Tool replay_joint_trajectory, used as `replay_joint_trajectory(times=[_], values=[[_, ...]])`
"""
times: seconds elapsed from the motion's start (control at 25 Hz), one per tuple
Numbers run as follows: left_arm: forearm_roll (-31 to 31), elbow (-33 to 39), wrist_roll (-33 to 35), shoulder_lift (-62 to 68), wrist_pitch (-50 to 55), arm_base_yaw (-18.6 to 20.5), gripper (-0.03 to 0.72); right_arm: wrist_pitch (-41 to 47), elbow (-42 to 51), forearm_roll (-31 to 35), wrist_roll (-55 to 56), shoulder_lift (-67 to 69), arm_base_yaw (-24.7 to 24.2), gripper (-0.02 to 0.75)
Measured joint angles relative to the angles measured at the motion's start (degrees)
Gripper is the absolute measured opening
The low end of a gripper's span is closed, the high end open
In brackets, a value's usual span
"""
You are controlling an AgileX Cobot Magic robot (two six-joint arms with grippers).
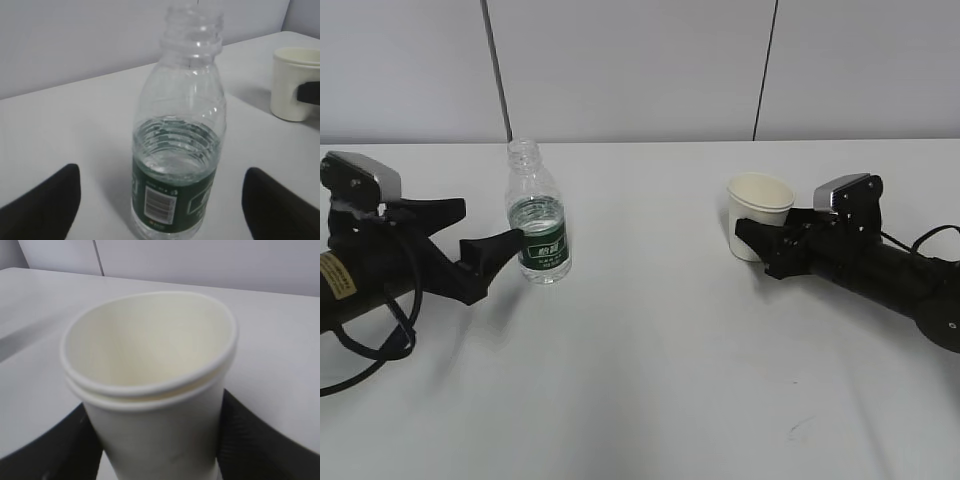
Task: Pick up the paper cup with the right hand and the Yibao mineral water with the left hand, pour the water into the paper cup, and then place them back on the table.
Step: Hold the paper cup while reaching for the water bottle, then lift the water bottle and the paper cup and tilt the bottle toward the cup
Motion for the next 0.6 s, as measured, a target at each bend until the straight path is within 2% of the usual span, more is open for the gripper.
replay_joint_trajectory(times=[0.28,0.6], values=[[-2.94,-5.04,0.00,5.59,0.00,-3.93,0.596,0.00,0.00,-0.42,0.00,0.00,0.00,0.484],[-4.40,-11.29,-0.02,10.95,0.01,-6.34,0.595,-0.04,0.00,-0.42,0.00,0.00,0.00,0.484]])
